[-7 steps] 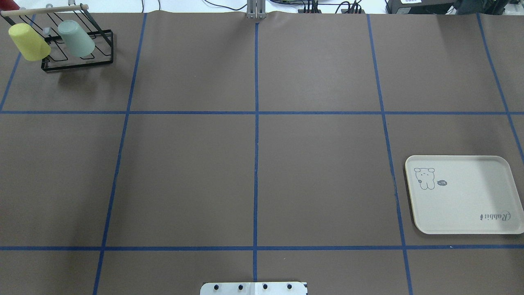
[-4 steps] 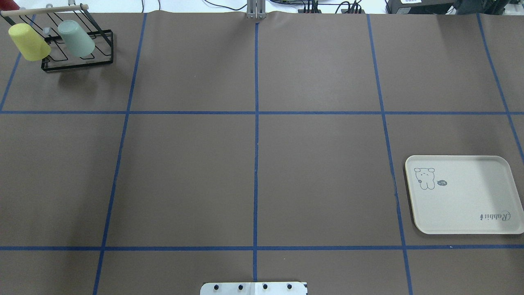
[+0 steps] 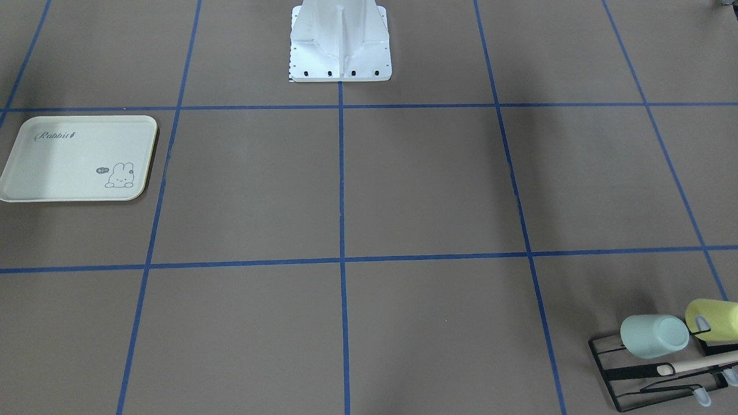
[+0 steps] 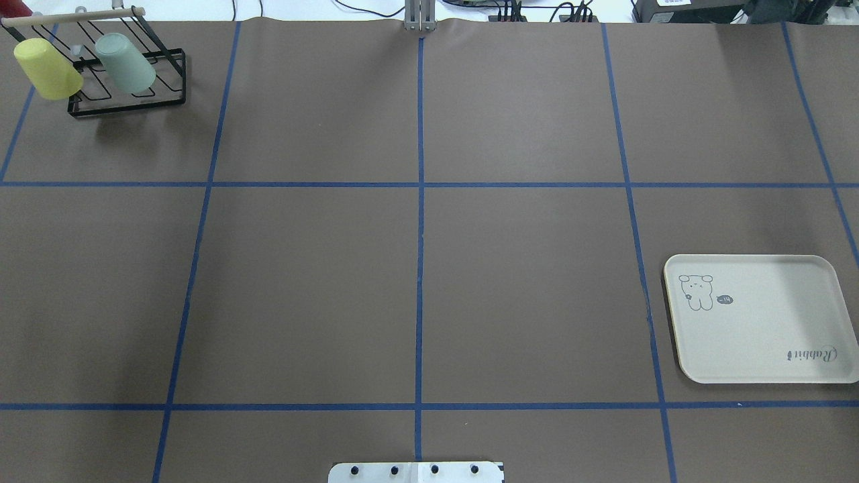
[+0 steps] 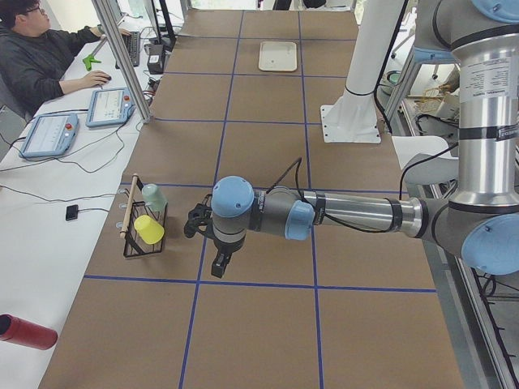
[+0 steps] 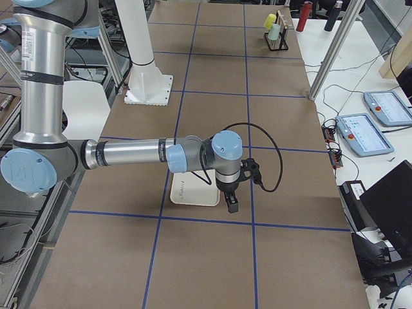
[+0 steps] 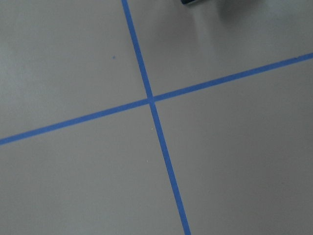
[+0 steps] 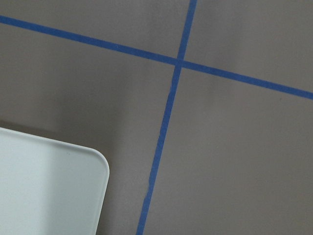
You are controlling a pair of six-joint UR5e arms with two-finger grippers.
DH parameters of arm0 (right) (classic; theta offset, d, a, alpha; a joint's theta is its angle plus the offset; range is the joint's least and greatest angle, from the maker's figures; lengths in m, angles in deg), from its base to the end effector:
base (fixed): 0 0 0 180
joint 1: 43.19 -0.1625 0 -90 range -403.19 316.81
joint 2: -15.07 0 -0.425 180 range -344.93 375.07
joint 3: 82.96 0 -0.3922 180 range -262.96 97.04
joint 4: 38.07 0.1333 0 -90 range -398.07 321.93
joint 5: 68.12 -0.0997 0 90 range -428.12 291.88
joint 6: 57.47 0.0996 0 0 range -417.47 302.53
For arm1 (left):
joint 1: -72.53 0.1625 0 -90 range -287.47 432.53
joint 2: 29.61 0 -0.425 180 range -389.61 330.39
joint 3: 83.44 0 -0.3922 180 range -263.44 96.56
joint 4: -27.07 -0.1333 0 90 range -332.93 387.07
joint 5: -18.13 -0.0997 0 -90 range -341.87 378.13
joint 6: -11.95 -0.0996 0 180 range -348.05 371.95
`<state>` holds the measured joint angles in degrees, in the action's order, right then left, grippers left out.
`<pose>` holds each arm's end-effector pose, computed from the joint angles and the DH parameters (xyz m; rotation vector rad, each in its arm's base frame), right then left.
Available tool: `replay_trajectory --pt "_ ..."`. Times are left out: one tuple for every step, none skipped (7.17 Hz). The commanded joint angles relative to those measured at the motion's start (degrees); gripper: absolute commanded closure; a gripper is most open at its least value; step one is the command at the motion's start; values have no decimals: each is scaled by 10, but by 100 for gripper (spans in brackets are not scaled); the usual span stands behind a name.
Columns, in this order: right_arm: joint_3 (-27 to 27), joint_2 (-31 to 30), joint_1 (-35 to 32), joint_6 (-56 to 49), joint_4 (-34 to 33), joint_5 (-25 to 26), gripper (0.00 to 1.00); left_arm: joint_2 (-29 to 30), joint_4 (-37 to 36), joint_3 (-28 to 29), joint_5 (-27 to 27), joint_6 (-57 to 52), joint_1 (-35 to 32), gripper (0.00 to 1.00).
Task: Left arm grabs green cup and hands to right arm on tray
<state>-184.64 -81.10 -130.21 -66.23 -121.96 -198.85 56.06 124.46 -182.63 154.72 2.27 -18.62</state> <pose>0.0444 -0.4605 0.6012 0.2303 -0.6997 -0.2677 -0.0704 -0.4693 0.5988 0.2780 0.7889 0.2270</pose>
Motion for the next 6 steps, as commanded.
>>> replay_trajectory --pt "8 6 7 4 30 -6 0 32 9 12 3 4 7 0" --pt "23 24 7 6 29 -8 0 73 5 31 4 11 13 0" --pt "59 63 8 17 29 -28 0 110 7 50 4 14 15 0" --pt "72 76 32 18 49 -31 0 138 9 49 4 50 28 0" --pt "78 90 51 45 56 -30 0 146 28 39 3 111 43 0" --pt "76 123 79 62 56 -32 0 168 39 46 1 174 87 0"
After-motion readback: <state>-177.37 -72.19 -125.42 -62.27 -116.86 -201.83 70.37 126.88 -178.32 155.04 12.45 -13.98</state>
